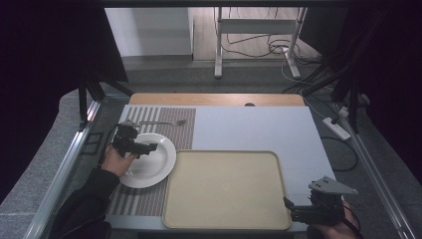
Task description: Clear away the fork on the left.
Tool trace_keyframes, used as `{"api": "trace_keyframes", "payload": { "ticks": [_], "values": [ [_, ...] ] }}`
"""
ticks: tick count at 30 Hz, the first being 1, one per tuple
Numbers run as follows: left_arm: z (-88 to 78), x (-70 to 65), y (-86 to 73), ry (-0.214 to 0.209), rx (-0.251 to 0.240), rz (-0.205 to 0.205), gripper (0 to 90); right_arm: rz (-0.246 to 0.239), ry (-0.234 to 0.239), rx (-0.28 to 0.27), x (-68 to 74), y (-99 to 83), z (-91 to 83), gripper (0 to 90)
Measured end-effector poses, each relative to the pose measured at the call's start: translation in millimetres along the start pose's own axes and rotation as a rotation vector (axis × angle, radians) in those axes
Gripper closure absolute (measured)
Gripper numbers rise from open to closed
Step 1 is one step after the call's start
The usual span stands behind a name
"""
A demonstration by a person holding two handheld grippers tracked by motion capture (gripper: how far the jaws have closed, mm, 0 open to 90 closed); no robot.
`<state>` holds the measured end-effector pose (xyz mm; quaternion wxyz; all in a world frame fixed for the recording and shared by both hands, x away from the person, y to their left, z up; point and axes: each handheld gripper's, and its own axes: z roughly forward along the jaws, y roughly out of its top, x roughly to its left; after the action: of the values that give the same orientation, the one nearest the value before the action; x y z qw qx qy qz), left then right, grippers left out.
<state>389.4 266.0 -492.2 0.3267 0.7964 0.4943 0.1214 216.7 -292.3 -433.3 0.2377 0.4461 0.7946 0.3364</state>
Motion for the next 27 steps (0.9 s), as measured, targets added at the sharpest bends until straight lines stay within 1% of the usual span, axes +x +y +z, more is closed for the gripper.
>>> {"api": "trace_keyframes", "payload": {
  "ticks": [3, 8, 11, 14, 19, 21, 23, 25, 27],
  "values": [
    [5.1, 2.9, 5.0, 0.003, -0.001, 0.001, 0.0, 0.0, 0.0, 0.001, 0.0, 0.0, 0.1, 0.0],
    [13.3, 8.9, 13.0, 0.002, -0.005, -0.01, 0.0, 0.002, 0.0, 0.001, -0.2, 0.0, 0.3, 0.0],
    [19.3, 13.3, 17.2, -0.01, 0.002, -0.02, 0.0, 0.002, 0.0, 0.002, -0.2, 0.1, 0.3, 0.0],
    [24.5, 16.2, 21.6, -0.003, 0.012, -0.011, 0.0, 0.002, 0.001, 0.003, -0.2, 0.1, 0.4, 0.0],
    [31.9, 20.1, 29.7, 0.007, 0.016, 0.008, 0.0, 0.003, 0.001, 0.004, -0.3, 0.2, 0.6, 0.0],
    [33.3, 21.1, 31.5, 0.003, 0.013, 0.007, 0.0, 0.002, 0.002, 0.005, -0.3, 0.2, 0.5, 0.0],
    [37.1, 24.8, 36.6, 0.003, 0.01, 0.006, 0.0, 0.004, 0.001, 0.005, -0.4, 0.2, 0.6, 0.0],
    [39.9, 27.1, 39.3, 0.009, 0.014, 0.008, 0.0, 0.006, 0.0, 0.003, -0.4, 0.1, 0.9, 0.0],
    [43.3, 29.1, 41.4, 0.01, 0.018, 0.001, 0.1, 0.006, 0.001, 0.003, -0.4, 0.1, 0.9, 0.0]
  ]
}}
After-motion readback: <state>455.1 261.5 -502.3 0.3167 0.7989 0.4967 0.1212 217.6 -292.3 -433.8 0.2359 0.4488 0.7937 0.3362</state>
